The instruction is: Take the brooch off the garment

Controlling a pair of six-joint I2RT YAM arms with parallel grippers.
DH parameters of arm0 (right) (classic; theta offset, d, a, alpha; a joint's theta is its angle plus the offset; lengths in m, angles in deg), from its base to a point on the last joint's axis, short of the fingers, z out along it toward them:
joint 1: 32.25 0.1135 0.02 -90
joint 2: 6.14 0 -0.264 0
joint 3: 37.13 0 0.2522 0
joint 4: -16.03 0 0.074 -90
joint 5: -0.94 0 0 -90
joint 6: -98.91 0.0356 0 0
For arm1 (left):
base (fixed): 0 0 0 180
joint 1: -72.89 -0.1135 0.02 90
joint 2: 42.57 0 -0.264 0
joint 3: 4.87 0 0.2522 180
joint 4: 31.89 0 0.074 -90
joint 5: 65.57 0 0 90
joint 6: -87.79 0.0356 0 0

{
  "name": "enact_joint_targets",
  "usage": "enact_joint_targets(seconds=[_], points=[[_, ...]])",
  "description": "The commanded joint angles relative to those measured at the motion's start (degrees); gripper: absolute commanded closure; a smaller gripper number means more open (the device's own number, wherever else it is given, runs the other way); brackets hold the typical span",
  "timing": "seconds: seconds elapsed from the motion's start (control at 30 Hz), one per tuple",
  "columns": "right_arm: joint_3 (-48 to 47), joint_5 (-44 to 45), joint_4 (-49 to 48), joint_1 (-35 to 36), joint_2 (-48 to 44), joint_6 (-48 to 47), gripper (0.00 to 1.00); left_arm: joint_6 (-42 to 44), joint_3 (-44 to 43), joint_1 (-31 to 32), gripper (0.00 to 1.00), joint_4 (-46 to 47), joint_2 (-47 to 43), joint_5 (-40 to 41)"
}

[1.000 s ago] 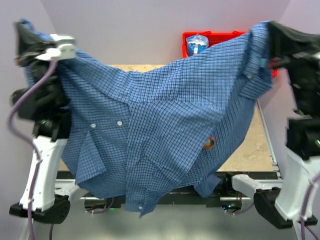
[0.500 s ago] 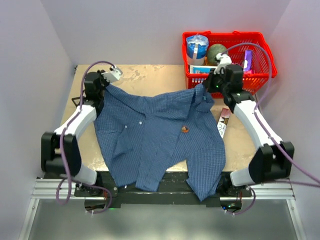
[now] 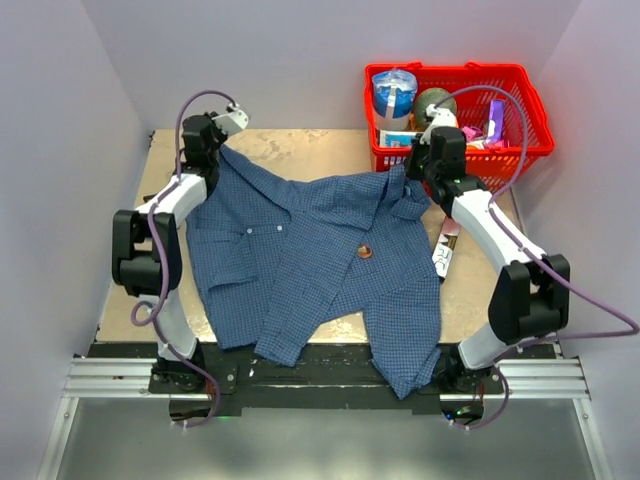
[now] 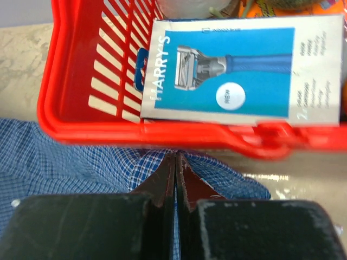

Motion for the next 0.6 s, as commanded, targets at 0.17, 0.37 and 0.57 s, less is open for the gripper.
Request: enact_joint_targets(seconds=[0.17, 0.37, 0.57], points=[[2.2, 2.0, 8.8, 0.2, -11.6, 8.5, 1.00, 2.9, -8.0, -1.1, 1.00, 6.6, 4.6, 3.7], [0.0, 1.3, 8.4, 0.2, -11.5, 6.3, 1.00, 0.9, 5.4, -4.1, 1.00, 4.1, -11.4, 0.1], [-4.1, -2.4, 11.4, 0.3, -12.7, 3.4, 1.00, -2.2, 7.3, -4.3, 1.00, -5.2, -27.3, -1.2]])
